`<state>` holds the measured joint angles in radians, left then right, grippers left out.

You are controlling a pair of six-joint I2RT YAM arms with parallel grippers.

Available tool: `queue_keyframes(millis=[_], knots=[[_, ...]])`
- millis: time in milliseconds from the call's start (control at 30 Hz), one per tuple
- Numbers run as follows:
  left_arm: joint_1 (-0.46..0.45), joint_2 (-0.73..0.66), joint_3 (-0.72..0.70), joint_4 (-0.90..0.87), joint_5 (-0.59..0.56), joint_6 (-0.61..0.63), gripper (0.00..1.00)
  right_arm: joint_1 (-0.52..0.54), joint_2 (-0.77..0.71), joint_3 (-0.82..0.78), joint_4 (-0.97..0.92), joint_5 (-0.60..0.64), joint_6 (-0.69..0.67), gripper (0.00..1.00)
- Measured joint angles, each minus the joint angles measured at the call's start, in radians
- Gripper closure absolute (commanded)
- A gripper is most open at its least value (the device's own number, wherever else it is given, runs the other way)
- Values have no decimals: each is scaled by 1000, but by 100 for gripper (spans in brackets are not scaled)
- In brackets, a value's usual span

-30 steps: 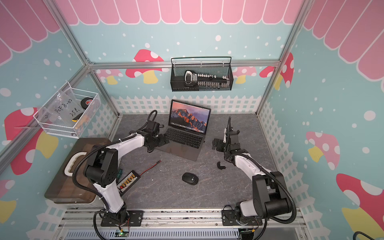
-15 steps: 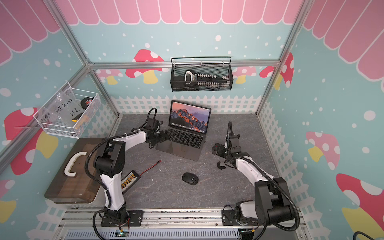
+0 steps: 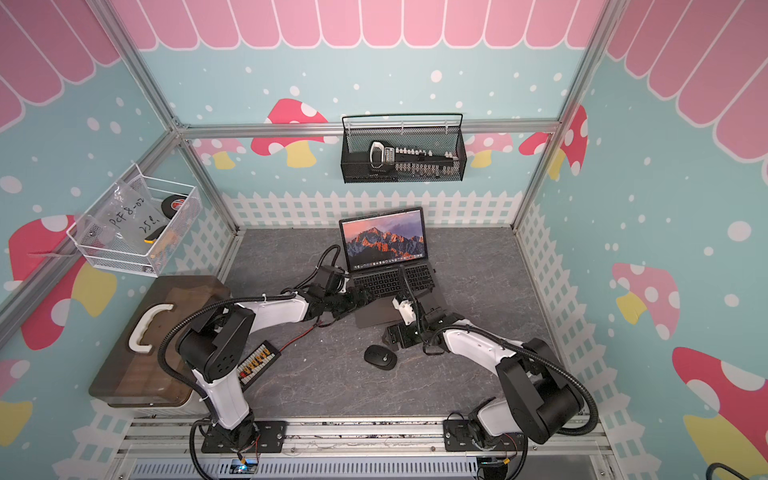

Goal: Insert the wireless mouse receiver into the laptop
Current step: Adjust the laptop at the center of the board, then pick up the mouse from the center of the board.

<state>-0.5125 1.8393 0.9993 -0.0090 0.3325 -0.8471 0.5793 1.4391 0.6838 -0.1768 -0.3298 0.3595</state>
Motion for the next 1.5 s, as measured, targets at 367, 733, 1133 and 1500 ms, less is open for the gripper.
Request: queue_keyframes(millis=[367,733,1133,1500], knots=[[99,-101,-62,-134,-85,54,1,225,21,-26,0,108,-85,3],[98,-218,-128,-212,-137,150,0,374,33,-47,19,407,-97,35],[71,-618,-281,25,-131,496,1,70,-196,29,-102,191,-112,67],[-203,-642,-330,169,-43,1307,8,-101,-132,408,-492,-177,-242,71]])
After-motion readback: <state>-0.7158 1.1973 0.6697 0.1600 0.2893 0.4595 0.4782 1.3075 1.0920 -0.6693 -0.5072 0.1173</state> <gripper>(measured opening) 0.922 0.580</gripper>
